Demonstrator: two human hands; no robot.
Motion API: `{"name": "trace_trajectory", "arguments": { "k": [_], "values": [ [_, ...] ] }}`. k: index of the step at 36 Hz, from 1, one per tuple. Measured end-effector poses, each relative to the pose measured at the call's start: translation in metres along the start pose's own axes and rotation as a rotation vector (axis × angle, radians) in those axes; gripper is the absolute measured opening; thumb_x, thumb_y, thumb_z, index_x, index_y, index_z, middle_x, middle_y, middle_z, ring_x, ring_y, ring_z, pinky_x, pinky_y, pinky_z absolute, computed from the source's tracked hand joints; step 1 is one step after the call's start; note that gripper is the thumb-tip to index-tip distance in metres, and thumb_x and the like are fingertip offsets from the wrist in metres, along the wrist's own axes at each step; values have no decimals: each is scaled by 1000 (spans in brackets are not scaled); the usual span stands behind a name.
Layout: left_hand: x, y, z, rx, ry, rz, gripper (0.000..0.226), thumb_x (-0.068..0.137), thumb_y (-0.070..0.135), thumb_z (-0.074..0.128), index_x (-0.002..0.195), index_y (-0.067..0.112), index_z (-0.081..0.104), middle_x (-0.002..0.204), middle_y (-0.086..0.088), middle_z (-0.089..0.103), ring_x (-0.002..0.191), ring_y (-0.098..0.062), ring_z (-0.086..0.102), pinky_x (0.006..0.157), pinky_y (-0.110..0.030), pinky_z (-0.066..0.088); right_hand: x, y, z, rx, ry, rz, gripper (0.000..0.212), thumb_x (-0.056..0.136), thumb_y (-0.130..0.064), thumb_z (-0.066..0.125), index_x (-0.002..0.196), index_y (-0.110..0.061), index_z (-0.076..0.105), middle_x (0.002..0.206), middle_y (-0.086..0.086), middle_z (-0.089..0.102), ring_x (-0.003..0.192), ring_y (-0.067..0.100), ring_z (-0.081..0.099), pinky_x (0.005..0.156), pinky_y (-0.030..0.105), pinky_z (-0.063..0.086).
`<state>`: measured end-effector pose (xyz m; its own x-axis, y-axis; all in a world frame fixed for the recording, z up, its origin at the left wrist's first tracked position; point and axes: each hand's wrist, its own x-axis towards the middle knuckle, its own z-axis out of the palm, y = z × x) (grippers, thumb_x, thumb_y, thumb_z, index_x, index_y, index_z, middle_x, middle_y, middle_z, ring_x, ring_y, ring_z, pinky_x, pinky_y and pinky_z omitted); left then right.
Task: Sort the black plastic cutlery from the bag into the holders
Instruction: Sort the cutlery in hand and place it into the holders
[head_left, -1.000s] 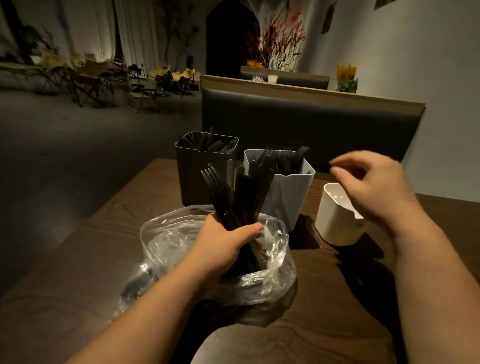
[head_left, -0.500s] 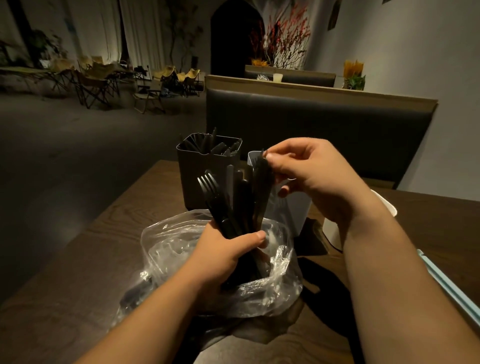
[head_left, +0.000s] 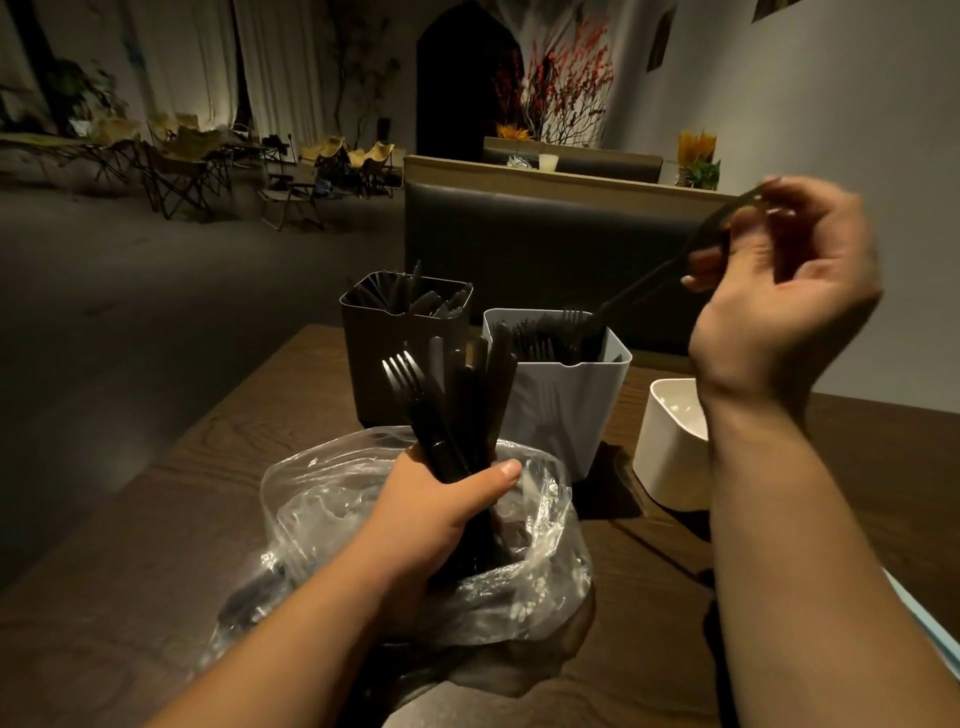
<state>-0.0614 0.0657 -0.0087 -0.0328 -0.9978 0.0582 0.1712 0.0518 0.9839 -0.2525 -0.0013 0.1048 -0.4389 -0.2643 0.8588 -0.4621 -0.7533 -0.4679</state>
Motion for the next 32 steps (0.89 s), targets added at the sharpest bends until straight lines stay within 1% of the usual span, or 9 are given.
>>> {"name": "trace_trajectory", "arguments": {
  "k": [5, 9, 12, 15, 19, 24, 27, 30, 32],
  "values": [
    [-2, 3, 1, -55, 16, -36, 39, 65, 24, 85, 96, 9, 68, 76, 1, 70, 75, -13, 71, 67, -26, 55, -13, 32, 5, -189, -326, -24, 29, 98, -12, 57, 127, -11, 60, 111, -4, 62, 104, 13, 65, 85, 29, 58],
    [-3, 4, 3, 0, 77, 6, 29, 73, 8, 85, 91, 12, 64, 65, 13, 68, 66, 1, 67, 59, -13, 50, -30, 42, 10, -454, -681, -29, 25, 94, -20, 62, 117, -26, 69, 107, 3, 71, 101, 28, 66, 86, 49, 56],
    [-2, 1, 4, 27, 72, 78, 28, 74, -1, 83, 80, 15, 61, 59, 16, 66, 63, 5, 65, 59, -11, 48, -36, 34, 19, -636, -921, -5, 27, 98, -36, 55, 120, -34, 71, 113, -3, 71, 113, 28, 54, 94, 43, 41],
    [-1, -1, 5, 17, 89, 123, 32, 74, 2, 85, 78, 21, 59, 59, 20, 64, 64, 6, 63, 61, -12, 48, -33, 14, 23, -577, -849, -57, 36, 99, -43, 44, 116, -28, 72, 118, -5, 68, 117, 27, 50, 92, 41, 36],
    [1, -6, 4, 55, 197, 151, 33, 71, 11, 90, 93, 20, 67, 74, 19, 71, 77, 3, 67, 67, -14, 50, -36, -40, 26, -159, -641, -111, 35, 98, -44, 50, 88, -15, 67, 81, 1, 65, 78, 17, 60, 68, 44, 50],
    [7, -13, 2, 173, 239, 210, 27, 82, 20, 75, 107, 14, 68, 96, 0, 75, 90, -5, 70, 77, -13, 51, -78, -90, 40, -514, -1001, -121, 57, 73, -78, 57, 101, -29, 62, 87, -11, 64, 80, 12, 62, 68, 33, 54],
    [1, -15, 0, 484, 225, 271, 50, 79, 19, 63, 126, 2, 62, 121, -5, 67, 111, -15, 62, 86, 7, 29, -90, -85, 47, -527, -1059, -84, 41, 83, -57, 70, 111, -27, 65, 103, -7, 67, 96, 13, 62, 84, 36, 56],
    [5, -14, -5, 468, 232, 264, 43, 80, 0, 73, 118, 16, 63, 96, 23, 62, 94, 1, 65, 73, 3, 38, -84, -81, 44, -350, -1048, 108, 27, 84, -41, 76, 107, -29, 71, 96, -11, 70, 90, 4, 64, 82, 30, 57],
    [9, -7, -4, 294, 161, 209, 41, 76, 9, 81, 107, 29, 63, 87, 19, 70, 89, 5, 67, 68, -5, 48, -77, -78, 43, -217, -1080, 272, 19, 84, -34, 78, 101, -30, 72, 90, -13, 70, 86, 5, 68, 78, 32, 60]
  ]
}}
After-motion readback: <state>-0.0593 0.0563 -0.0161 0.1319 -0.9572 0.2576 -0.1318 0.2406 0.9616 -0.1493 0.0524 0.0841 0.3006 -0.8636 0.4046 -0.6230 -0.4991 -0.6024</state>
